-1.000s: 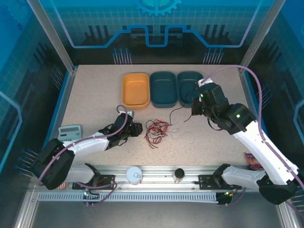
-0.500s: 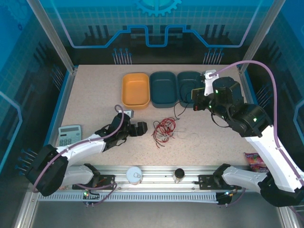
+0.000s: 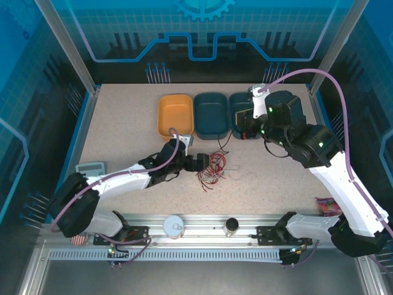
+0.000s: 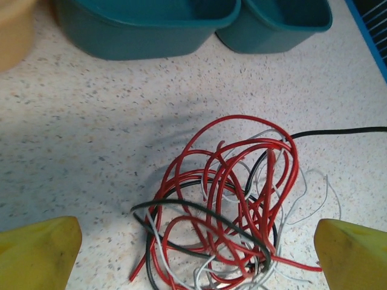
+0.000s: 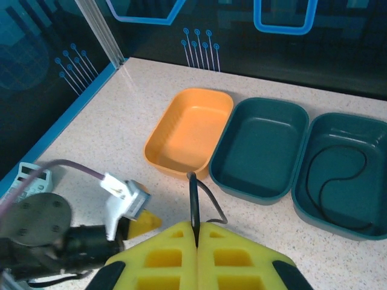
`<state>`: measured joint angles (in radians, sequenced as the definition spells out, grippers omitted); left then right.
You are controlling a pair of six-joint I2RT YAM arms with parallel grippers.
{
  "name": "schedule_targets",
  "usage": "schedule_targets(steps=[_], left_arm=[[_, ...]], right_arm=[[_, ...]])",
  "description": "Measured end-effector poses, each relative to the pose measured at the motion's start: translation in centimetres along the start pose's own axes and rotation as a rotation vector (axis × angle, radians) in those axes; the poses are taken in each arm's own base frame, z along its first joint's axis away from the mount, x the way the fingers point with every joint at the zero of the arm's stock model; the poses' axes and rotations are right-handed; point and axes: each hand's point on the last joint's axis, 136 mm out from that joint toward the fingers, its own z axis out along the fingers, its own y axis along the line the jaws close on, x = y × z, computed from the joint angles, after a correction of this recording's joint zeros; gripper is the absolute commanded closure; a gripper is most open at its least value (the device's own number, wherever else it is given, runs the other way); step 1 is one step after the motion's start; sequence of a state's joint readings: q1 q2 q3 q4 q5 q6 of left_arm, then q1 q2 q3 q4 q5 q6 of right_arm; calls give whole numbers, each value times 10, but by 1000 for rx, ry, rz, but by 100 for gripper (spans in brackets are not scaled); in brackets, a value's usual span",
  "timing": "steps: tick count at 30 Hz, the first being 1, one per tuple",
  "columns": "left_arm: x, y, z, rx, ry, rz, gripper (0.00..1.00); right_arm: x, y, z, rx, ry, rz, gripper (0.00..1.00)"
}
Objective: Untangle the cables
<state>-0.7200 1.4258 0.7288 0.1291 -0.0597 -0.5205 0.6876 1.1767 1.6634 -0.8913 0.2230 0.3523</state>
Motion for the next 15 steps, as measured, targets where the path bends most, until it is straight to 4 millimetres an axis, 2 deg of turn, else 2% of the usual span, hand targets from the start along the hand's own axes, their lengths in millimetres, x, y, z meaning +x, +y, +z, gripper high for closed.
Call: schedule_targets(steps=[2, 5, 12, 15], left_arm=[[5, -1, 11, -8, 23, 5, 2], [10, 4, 25, -32, 47, 3, 14], [12, 13, 40, -86, 55, -15, 60], [12, 18, 41, -110, 50, -28, 66]], right_arm=[[-5, 3, -4, -10, -15, -5, 100], [-9, 6, -8, -20, -27, -8, 100], [-5, 8, -9, -24, -8, -16, 100], [-7, 6, -14, -12, -12, -17, 100]])
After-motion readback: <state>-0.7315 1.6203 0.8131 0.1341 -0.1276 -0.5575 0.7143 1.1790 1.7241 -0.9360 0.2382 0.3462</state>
